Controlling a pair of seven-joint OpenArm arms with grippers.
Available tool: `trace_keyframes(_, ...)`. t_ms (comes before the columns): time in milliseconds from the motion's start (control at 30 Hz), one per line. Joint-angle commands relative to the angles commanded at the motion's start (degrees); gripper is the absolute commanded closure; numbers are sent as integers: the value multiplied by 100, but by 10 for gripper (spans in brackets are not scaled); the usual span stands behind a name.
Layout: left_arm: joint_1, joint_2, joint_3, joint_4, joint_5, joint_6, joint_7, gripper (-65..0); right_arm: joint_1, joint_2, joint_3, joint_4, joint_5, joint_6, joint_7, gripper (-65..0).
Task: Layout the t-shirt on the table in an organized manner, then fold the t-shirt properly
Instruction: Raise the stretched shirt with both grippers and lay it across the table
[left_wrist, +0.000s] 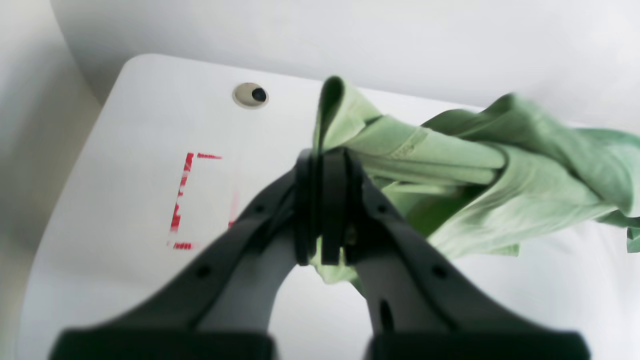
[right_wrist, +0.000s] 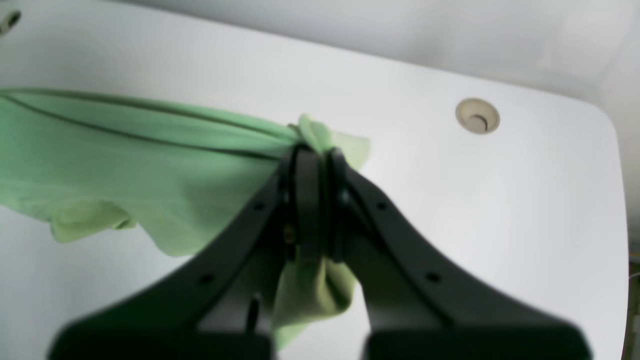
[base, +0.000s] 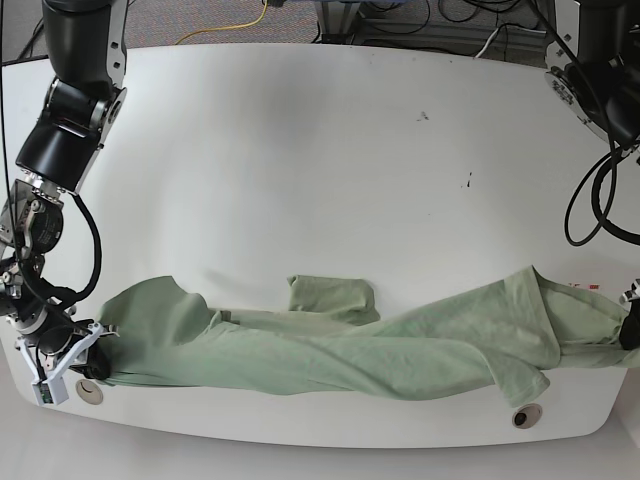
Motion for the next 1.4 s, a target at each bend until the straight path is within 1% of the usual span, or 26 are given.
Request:
trace_keyframes(67,0,0,0,26,0,0,88,0,-9,0,0,0,26,18,-158,0)
trace_keyframes(167,0,0,0,26,0,0,88,0,-79,0,0,18,53,53,-387,0)
trace_keyframes(333,-35,0,0,26,0,0,70,0,-123,0,9,211,62,79,-466,0)
trace_keyframes(400,-44,-35,9,26,0,0,70,0,-123,0,9,229,114,167,-466,0)
trace_keyframes(433,-53,-105,18,26,0,0,70,0,-114,18,18,229,229,255,-466,0)
trace_keyframes(500,-114,-167,35,26,0,0,70,0,-97,123,114,229,413,308,-466,0)
trace_keyframes(567,-290,-193,53,26,-9,0,70,0,-62,193,167,220,571,325,-466,0)
trace_keyframes(667,-545,-211,53,18,-9,0,70,0,211,264,167,220,774,343,-466,0)
trace_keyframes(833,-1020,-396,176,9,-9,-9,79,0,624,457,158,220,914,343,-466,0)
trace_keyframes(933,-1363,-431,360,0,-9,-9,70,0,949,484,158,202,958,466,-466,0)
trace_keyframes(1033,-1732,-536,527,-26,0,-9,70,0,1354,484,132,44,923,589,-466,0)
trace_keyframes(1200,-2470,-536,1011,-334,0,-9,70,0,2277,492,-255,-510,879,598,-466,0)
trace_keyframes(1300,-2848,-536,1116,-545,26,0,70,0,2646,492,-290,-651,862,598,-466,0)
trace_keyframes(1400,-3007,-519,1125,-642,273,0,70,0,2787,501,-290,-738,905,598,-466,0)
